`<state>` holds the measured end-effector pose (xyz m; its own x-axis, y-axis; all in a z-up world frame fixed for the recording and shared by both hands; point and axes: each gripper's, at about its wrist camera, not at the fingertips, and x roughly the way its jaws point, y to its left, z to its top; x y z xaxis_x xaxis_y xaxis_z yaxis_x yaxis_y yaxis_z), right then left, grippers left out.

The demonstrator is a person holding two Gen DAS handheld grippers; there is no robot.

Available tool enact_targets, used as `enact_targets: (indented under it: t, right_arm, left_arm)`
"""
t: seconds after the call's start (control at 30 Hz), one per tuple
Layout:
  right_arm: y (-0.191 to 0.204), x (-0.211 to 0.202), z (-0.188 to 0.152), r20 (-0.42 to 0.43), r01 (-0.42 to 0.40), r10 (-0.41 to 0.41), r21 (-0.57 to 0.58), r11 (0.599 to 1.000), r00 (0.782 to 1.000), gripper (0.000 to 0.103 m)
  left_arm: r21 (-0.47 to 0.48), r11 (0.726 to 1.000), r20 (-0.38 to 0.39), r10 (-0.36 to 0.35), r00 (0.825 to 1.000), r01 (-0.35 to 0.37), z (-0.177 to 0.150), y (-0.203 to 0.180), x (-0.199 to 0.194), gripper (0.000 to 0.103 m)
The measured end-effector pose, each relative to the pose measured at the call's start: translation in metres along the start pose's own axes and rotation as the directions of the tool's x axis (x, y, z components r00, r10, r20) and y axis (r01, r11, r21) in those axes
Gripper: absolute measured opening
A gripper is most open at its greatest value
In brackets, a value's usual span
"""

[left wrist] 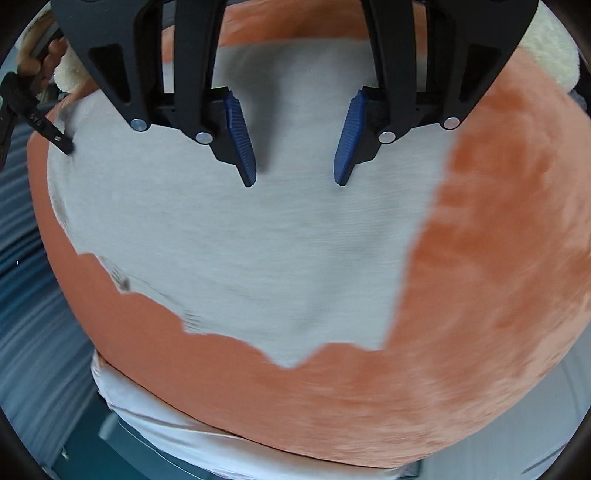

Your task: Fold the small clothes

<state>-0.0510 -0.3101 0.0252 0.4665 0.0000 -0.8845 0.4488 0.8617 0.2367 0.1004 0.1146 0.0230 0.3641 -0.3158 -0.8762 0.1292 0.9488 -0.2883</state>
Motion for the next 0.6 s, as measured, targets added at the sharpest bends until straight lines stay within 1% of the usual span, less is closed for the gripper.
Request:
enact_targets:
  t: [0.03, 0.07, 0.1, 0.13, 0.17, 0.2, 0.23, 0.27, 0.3, 0.37, 0.43, 0.47, 0.53, 0.6]
  right_arm:
    - [-0.031, -0.007, -0.002, 0.000, 0.066, -0.066, 0.059, 0.996, 0.998, 0.000]
    - [-0.047, -0.011, -0.005, 0.004, 0.035, -0.036, 0.089, 0.995, 0.999, 0.000]
    - [-0.060, -0.016, -0.007, 0.004, -0.011, 0.010, 0.132, 0.991, 1.000, 0.000]
    - [-0.063, -0.022, -0.009, 0.007, 0.011, -0.013, 0.149, 0.989, 1.000, 0.000]
    - [-0.056, -0.026, -0.007, 0.010, 0.047, -0.048, 0.130, 0.990, 0.999, 0.000]
    - [-0.042, -0.030, -0.006, 0.019, 0.080, -0.082, 0.091, 0.993, 0.996, 0.001]
    - [-0.020, -0.036, -0.005, 0.036, 0.073, -0.075, 0.042, 0.996, 0.997, 0.008]
    - [-0.006, -0.041, -0.004, 0.049, 0.041, -0.041, 0.012, 0.999, 0.998, 0.012]
    - [0.017, -0.045, -0.001, 0.057, -0.016, 0.018, -0.028, 0.999, 0.998, 0.012]
    - [0.069, -0.047, 0.003, 0.051, -0.085, 0.092, -0.126, 0.988, 0.994, 0.012]
    - [0.120, -0.040, 0.006, 0.032, -0.136, 0.146, -0.221, 0.966, 0.989, 0.012]
    - [0.136, -0.035, 0.007, 0.022, -0.152, 0.162, -0.248, 0.957, 0.987, 0.012]
    - [0.169, -0.018, 0.009, 0.004, -0.152, 0.160, -0.298, 0.942, 0.987, 0.012]
    - [0.188, 0.002, 0.014, -0.029, -0.156, 0.155, -0.303, 0.940, 0.988, 0.010]
  left_arm:
    - [-0.017, 1.000, 0.002, -0.014, 1.000, 0.014, -0.003, 0.010, -0.004, 0.037]
    - [-0.032, 0.999, 0.000, -0.030, 1.000, 0.030, -0.006, 0.019, -0.007, 0.033]
    - [-0.046, 0.998, 0.000, -0.046, 0.999, 0.046, -0.008, 0.024, -0.011, 0.033]
    - [-0.059, 0.997, 0.009, -0.052, 0.999, 0.052, -0.009, 0.025, -0.016, 0.033]
    - [-0.072, 0.996, 0.020, -0.048, 0.999, 0.049, -0.011, 0.025, -0.022, 0.034]
    - [-0.087, 0.995, 0.031, -0.044, 0.999, 0.047, -0.013, 0.023, -0.030, 0.040]
    - [-0.098, 0.994, 0.046, -0.049, 0.998, 0.053, -0.016, 0.023, -0.037, 0.045]
    - [-0.111, 0.992, 0.075, -0.053, 0.996, 0.062, -0.020, 0.023, -0.048, 0.060]
    - [-0.127, 0.990, 0.099, -0.043, 0.994, 0.056, -0.026, 0.025, -0.057, 0.076]
    - [-0.178, 0.984, 0.122, 0.002, 0.993, 0.020, -0.034, 0.031, -0.067, 0.088]
    - [-0.215, 0.977, 0.094, 0.016, 0.995, 0.005, -0.038, 0.041, -0.062, 0.088]
    - [-0.241, 0.970, 0.076, 0.009, 0.997, 0.009, -0.042, 0.048, -0.060, 0.088]
    - [-0.333, 0.940, 0.051, -0.058, 0.997, 0.072, -0.048, 0.062, -0.049, 0.088]
    - [-0.388, 0.914, 0.057, -0.104, 0.993, 0.119, -0.052, 0.068, -0.041, 0.088]
